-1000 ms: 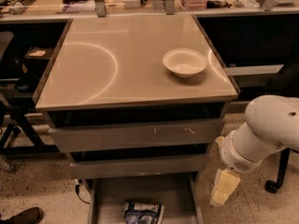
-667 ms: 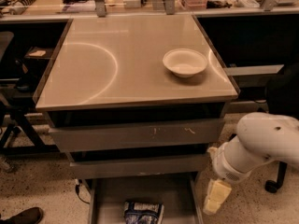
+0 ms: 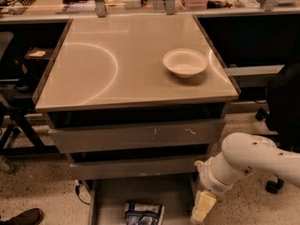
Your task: Pick blue chip bag from bottom drawer and place on counter
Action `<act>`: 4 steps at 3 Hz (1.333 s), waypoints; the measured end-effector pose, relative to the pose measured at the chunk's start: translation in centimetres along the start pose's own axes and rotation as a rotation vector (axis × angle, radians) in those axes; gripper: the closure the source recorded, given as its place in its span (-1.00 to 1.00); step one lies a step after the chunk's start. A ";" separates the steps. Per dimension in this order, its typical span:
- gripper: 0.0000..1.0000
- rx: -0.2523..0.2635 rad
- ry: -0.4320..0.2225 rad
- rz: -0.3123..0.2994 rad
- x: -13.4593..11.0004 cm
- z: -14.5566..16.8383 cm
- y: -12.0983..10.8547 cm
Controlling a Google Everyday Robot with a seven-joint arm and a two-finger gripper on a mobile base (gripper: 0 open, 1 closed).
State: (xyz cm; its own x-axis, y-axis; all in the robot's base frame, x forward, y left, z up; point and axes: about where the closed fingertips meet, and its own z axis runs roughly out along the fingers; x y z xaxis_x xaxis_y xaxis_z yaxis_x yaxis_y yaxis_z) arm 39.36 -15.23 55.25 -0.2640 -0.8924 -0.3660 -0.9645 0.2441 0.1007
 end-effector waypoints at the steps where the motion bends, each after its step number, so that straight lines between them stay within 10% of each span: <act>1: -1.00 -0.043 -0.031 0.001 0.3 3.2 0.8; 3: -1.00 -0.116 -0.145 0.043 -0.3 14.4 1.2; 4: -1.00 -0.131 -0.149 0.051 -0.1 15.2 1.7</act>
Offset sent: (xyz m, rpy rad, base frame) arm -0.0169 0.0688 -0.1616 0.2184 0.0769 -0.0085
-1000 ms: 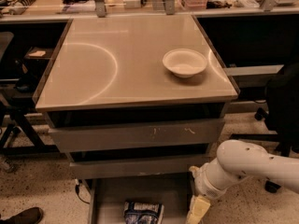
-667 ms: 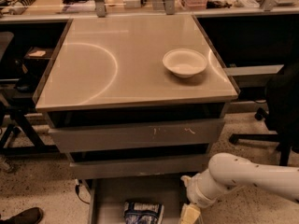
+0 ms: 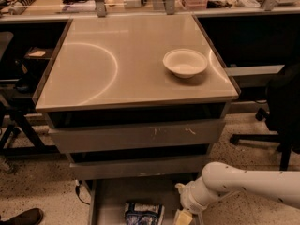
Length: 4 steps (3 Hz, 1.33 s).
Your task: Pick blue chip bag from bottom drawer and place on counter
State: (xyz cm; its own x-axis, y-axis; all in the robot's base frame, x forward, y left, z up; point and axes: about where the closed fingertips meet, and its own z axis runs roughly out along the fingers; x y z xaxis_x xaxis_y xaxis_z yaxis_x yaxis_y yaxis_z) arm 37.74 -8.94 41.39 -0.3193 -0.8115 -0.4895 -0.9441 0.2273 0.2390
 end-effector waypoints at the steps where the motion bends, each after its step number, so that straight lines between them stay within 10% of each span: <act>1: -1.00 -0.011 -0.026 -0.010 -0.1 1.8 -0.2; 4: -1.00 0.022 -0.120 -0.019 -0.3 8.8 -4.2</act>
Offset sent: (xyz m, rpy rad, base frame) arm 0.0387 0.0480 -0.0984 0.1049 -0.0786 -0.0162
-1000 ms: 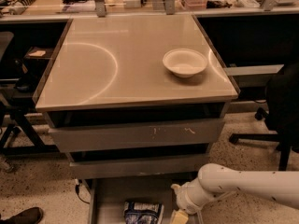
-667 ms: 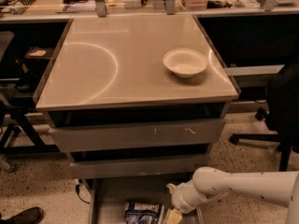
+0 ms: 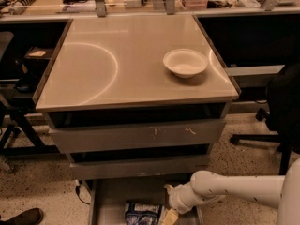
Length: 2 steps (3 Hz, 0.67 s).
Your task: Pick blue chip bag from bottom drawer and place on counter
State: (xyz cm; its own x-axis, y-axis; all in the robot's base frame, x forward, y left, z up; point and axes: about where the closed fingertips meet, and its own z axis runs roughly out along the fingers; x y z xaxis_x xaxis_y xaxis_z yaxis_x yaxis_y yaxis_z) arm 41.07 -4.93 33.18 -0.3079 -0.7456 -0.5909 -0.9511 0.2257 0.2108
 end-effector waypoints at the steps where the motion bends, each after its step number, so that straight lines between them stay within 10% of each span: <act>1: -1.00 -0.025 -0.024 -0.007 0.3 3.5 0.2; 2: -1.00 -0.057 -0.079 0.014 0.3 11.6 -1.1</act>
Offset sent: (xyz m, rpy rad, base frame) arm 0.0144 0.0806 -0.1059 0.0926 -0.0028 0.0488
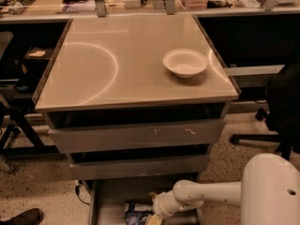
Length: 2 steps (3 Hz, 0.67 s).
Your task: Pick blue chip bag from bottom drawer and place on counter
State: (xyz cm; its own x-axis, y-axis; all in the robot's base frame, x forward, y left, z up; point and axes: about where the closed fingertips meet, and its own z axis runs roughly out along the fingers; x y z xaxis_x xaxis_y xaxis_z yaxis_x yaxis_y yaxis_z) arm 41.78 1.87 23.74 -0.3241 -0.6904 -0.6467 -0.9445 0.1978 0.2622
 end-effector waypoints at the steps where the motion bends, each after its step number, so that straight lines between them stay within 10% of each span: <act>1: -1.00 -0.004 -0.009 0.015 0.3 1.1 -0.2; 2: -1.00 -0.038 -0.029 0.007 0.9 2.8 0.3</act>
Offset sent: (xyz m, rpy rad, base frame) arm -0.0153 0.0240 -0.0422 0.0825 0.0406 0.0404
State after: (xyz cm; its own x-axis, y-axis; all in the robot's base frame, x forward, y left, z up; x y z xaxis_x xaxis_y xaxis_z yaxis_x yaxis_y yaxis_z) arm 41.05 3.27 21.29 -0.3325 -0.6683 -0.6655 -0.9398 0.1752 0.2935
